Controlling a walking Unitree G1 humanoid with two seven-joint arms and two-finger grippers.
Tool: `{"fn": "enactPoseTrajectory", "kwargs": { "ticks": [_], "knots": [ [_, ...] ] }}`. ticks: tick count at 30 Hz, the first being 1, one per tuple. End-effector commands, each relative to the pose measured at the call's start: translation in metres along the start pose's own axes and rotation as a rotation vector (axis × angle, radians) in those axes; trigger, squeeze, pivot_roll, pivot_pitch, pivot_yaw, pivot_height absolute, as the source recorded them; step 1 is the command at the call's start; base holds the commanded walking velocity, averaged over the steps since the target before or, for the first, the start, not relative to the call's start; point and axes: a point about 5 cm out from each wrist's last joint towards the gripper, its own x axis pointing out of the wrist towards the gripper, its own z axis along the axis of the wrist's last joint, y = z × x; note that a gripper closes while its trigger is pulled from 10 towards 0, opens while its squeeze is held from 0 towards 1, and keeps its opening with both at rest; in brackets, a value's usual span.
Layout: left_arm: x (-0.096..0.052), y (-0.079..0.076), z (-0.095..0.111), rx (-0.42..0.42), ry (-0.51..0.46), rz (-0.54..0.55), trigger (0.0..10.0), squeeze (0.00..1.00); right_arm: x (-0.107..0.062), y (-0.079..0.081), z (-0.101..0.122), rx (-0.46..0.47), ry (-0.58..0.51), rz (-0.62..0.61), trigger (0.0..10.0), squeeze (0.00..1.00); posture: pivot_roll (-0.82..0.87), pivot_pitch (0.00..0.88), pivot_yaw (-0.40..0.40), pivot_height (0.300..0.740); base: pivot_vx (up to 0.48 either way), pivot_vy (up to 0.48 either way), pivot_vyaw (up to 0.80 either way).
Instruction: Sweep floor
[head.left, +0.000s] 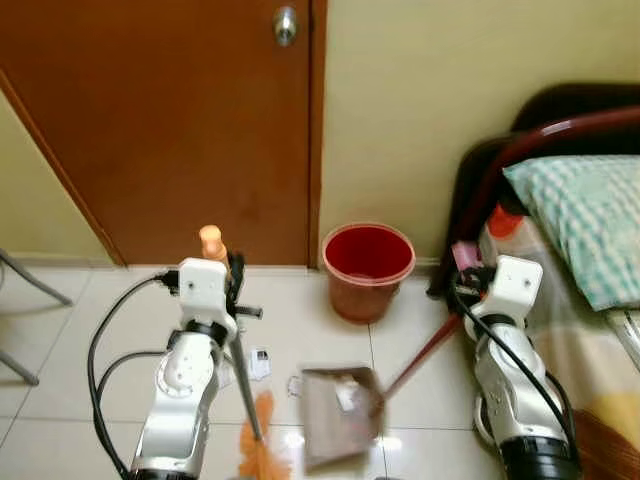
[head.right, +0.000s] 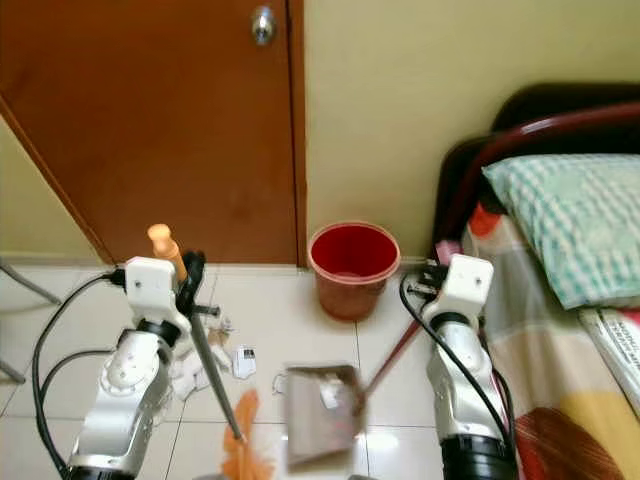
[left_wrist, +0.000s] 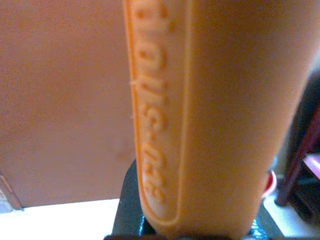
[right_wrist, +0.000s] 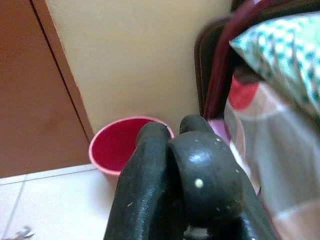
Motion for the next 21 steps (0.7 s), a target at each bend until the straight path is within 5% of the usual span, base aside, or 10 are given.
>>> {"fn": "enactPoseTrajectory", "kwargs": {
  "ticks": [1, 21],
  "knots": [
    [0.000, 0.004, 0.006, 0.010, -0.027, 0.010, 10.0, 0.00, 0.004, 0.011, 0.009, 0.026, -0.040, 0.022, 10.0, 0.00, 0.00, 0.017, -0.041, 0.740, 0.345, 0.000, 0.00],
    [-0.001, 0.004, 0.001, -0.009, -0.001, 0.046, 10.0, 0.00, 0.016, 0.017, 0.018, 0.017, -0.081, 0.065, 10.0, 0.00, -0.02, 0.033, -0.020, 0.740, 0.292, 0.000, 0.00]
  ]
}}
